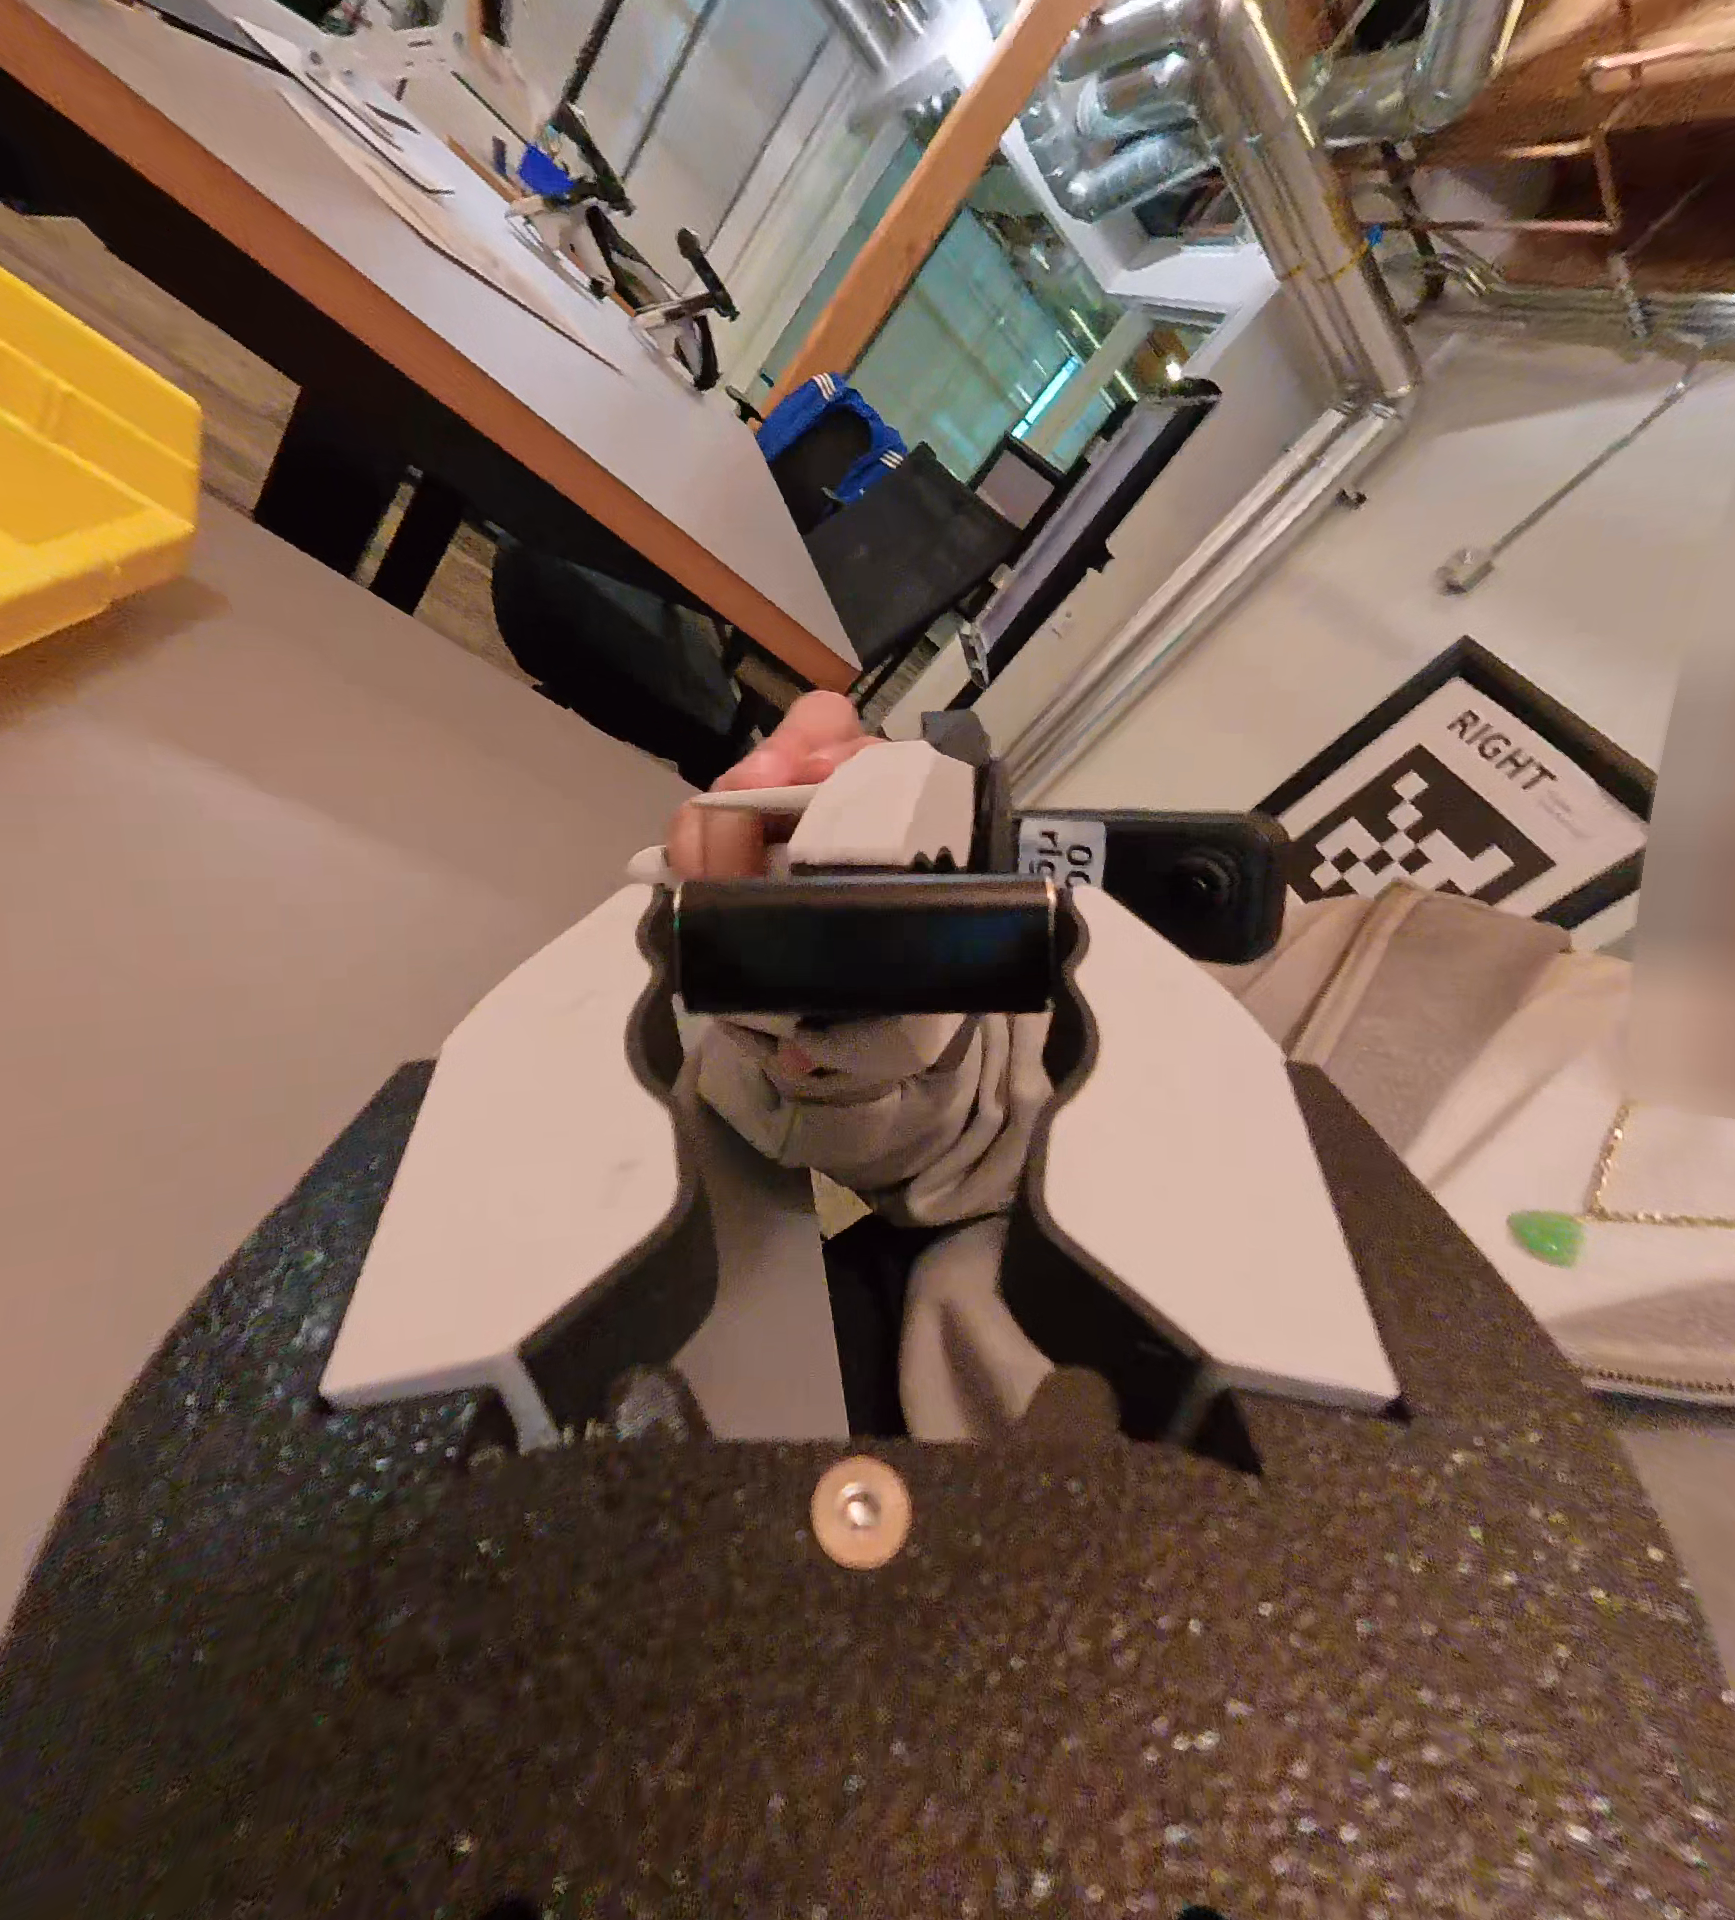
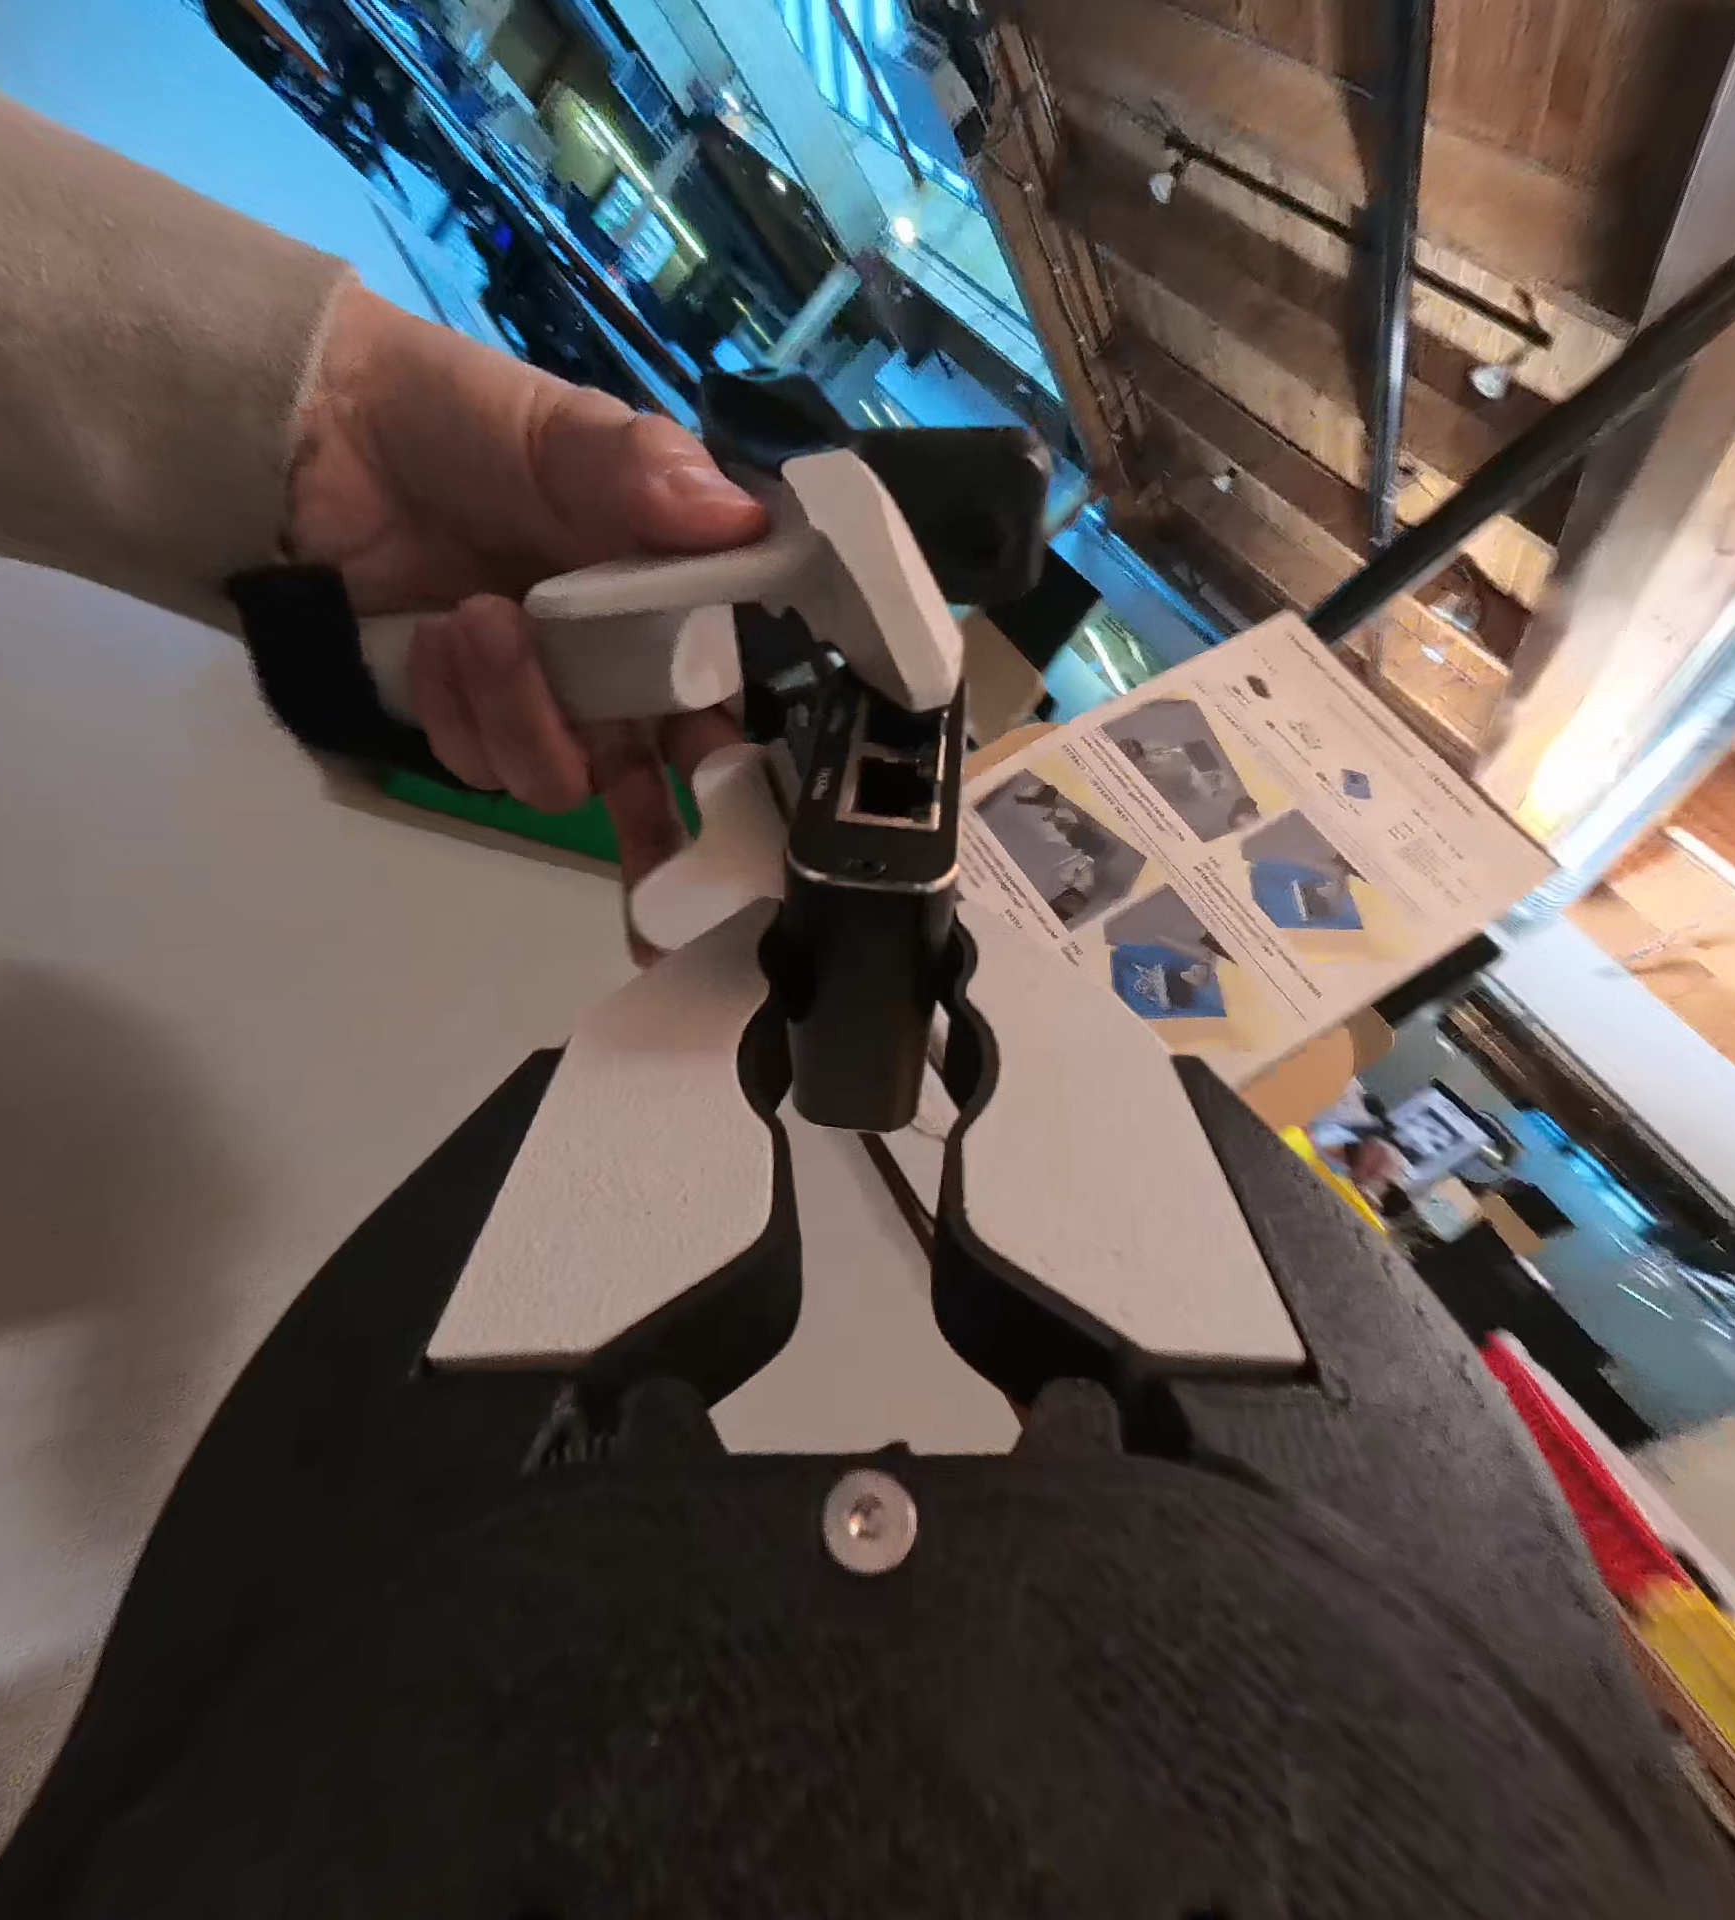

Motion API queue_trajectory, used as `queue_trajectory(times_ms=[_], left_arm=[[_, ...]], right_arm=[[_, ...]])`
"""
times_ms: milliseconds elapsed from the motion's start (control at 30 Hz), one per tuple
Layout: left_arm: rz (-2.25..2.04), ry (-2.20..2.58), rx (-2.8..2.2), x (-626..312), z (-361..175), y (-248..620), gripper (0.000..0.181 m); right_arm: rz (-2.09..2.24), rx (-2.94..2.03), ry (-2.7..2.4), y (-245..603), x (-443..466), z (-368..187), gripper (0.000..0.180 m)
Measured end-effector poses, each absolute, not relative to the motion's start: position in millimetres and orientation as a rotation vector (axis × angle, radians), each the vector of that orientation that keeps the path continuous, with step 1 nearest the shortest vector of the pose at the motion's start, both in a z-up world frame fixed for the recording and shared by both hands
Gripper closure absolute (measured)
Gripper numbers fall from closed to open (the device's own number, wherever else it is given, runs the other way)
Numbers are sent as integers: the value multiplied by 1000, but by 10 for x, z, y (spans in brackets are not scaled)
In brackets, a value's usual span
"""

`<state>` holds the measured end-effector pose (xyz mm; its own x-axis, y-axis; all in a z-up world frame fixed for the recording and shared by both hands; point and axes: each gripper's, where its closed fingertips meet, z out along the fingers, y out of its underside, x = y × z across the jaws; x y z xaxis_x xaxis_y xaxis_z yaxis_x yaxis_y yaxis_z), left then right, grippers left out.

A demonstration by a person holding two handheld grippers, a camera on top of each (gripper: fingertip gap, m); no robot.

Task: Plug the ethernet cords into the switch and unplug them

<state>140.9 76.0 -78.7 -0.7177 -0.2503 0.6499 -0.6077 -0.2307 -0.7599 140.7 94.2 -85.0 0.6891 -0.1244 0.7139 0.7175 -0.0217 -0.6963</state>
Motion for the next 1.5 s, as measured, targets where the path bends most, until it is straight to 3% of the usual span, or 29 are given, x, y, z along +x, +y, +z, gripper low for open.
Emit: queue_trajectory(times_ms=[100, 333, 467, 667, 933, 1067, 1500], left_arm=[[2008, -1694, 1284, 1498, -871, 888, 99], [1880, -1648, 1438, 1296, -1026, 733, 118], [1899, -1625, 1522, 1379, -1115, 802, 140], [1864, -1698, 1470, 1327, -1194, 811, 148], [1687, -1757, 1233, 1130, -1168, 897, 154], [1612, -1699, 1031, 977, -1095, 743, 154], [1584, -1661, 908, 888, -1105, 493, 155]], right_arm=[[-1046, -1449, -542, 868, 1545, -781, 154], [-1407, -1575, -710, 912, 1684, -1007, 155], [-1426, -1585, -752, 980, 1606, -1077, 155], [-1277, -1595, -824, 984, 1548, -1149, 142], [-570, -1496, -751, 807, 1192, -965, 102], [-459, -1509, -754, 797, 1177, -1044, 83], [-89, -1499, -706, 827, 949, -1134, 97]])
